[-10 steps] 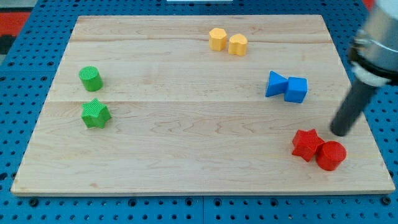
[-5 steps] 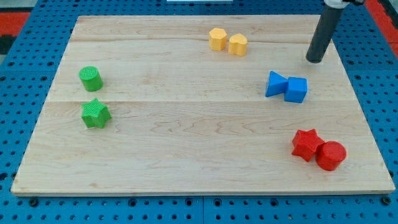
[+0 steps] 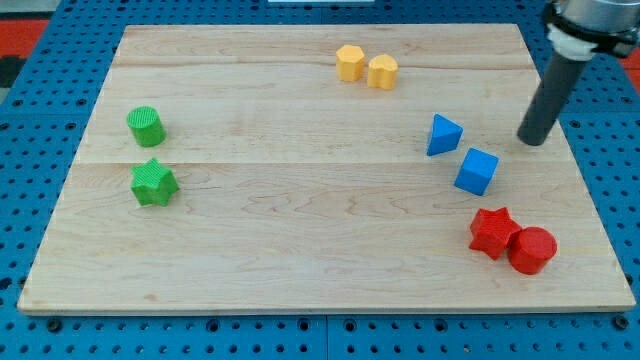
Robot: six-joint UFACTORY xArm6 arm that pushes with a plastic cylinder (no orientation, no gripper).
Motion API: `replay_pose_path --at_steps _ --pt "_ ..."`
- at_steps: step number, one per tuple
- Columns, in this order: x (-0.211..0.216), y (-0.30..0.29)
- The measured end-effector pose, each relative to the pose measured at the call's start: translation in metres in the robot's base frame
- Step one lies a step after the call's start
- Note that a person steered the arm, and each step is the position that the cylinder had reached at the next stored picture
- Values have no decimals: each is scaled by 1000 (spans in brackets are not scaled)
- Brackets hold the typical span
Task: Move the blue blocks ahead left to the red blocks
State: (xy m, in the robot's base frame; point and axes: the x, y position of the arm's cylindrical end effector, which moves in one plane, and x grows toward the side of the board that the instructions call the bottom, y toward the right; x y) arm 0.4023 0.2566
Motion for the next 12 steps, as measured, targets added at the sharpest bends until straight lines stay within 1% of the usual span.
replay_pose_path --at_steps 1,2,3,4,6,7,10,11,12 --pt "-53 -11" --pt "-78 -60" --pt "-53 -61" --pt "-57 -78" --pt "-31 -89" --pt "-30 -104" --pt "-17 -116" --pt "-7 -116" --pt "14 -116"
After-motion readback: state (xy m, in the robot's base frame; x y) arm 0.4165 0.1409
